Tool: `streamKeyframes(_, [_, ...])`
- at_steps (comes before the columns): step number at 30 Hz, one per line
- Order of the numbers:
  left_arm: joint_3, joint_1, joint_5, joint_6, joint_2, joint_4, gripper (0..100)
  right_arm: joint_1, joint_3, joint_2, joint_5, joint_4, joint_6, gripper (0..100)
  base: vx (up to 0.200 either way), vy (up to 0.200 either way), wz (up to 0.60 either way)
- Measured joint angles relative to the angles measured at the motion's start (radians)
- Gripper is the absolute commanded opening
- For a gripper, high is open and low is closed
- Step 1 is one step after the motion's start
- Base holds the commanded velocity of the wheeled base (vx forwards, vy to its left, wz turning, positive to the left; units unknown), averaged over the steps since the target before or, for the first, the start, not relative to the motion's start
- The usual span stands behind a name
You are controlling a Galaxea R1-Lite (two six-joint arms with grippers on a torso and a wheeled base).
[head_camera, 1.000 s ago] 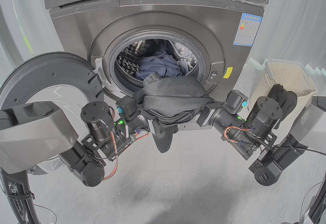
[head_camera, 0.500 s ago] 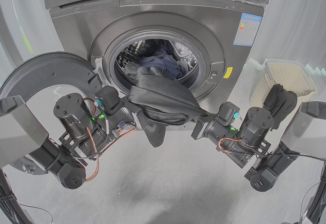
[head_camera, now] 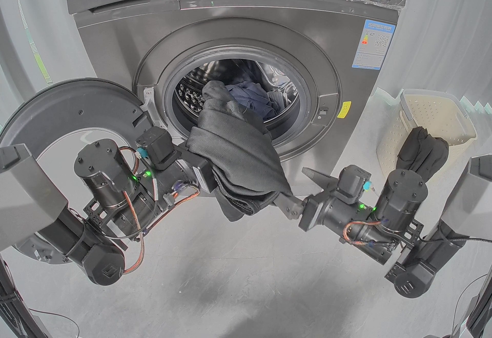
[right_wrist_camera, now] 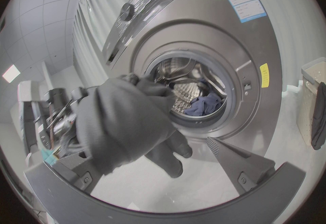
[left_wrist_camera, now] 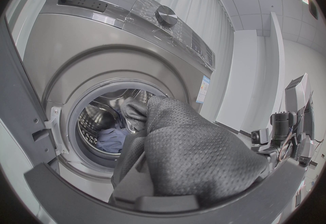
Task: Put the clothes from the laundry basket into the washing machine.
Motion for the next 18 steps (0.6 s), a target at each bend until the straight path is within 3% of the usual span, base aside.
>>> streamKeyframes(4, [0.031,0.002,0.0,0.001,0.0,0.0,0,0.004,0.104,-0.035,0.068,0.0,-0.029,100,0.0,0.0,0.0])
streamKeyframes(9, [0.057,0.003,0.008,0.004,-0.001,0.001,0,0.009,0.208,-0.062,0.113,0.001,-0.056,100,0.0,0.0,0.0])
streamKeyframes(14, [0.088,0.011,0.022,0.014,-0.001,0.001,0,0.005,0.285,-0.07,0.128,0.002,-0.076,100,0.0,0.0,0.0])
streamKeyframes(18, [0.11,0.013,0.022,0.015,-0.001,0.001,0,-0.018,0.293,-0.063,0.126,0.001,-0.077,100,0.0,0.0,0.0])
